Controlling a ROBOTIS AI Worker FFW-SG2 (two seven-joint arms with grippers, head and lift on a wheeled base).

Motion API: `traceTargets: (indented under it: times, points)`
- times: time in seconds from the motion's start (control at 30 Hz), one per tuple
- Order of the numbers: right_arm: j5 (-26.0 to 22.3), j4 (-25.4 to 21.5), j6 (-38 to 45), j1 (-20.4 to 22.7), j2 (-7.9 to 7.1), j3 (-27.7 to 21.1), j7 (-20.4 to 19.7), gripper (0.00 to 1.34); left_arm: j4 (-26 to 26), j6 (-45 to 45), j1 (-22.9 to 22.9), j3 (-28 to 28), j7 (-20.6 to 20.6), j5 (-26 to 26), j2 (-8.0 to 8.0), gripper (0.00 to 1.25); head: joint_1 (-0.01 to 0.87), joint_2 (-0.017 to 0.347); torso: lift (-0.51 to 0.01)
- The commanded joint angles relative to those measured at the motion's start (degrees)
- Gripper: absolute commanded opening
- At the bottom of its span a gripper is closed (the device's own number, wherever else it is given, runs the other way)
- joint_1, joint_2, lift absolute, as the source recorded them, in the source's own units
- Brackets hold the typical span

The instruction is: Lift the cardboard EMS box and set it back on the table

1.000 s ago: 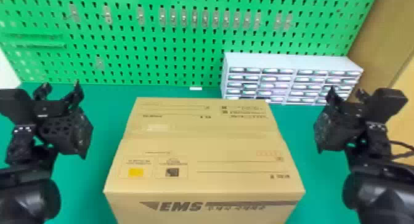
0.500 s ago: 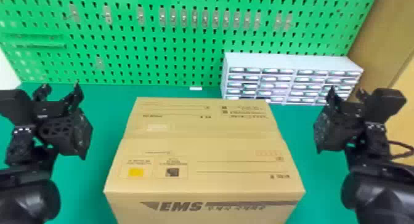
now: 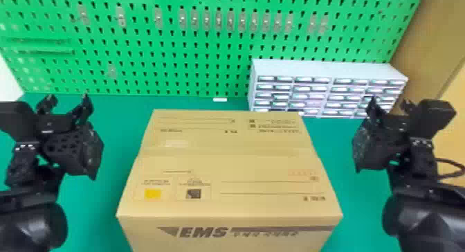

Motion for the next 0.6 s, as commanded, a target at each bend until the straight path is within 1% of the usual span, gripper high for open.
traceTargets:
  times: [0.0, 0.23, 0.57]
  points:
    - [0.09, 0.0, -0.04, 0.0, 0.03, 0.06, 0.0, 0.81, 0.0, 0.03, -0.05, 0.03, 0.0, 0.0, 0.0, 0.75, 0.678, -0.015, 0.0]
    - [-0.17, 0.09, 0.05, 0.0, 0.47, -0.21, 0.0, 0.81, 0.0, -0.06, -0.05, 0.03, 0.0, 0.0, 0.0, 0.75, 0.678, -0.015, -0.003]
    - [-0.26, 0.26, 0.05, -0.26, 0.47, -0.03, 0.0, 0.82, 0.0, -0.06, 0.13, 0.03, 0.0, 0.0, 0.0, 0.75, 0.678, -0.015, -0.017]
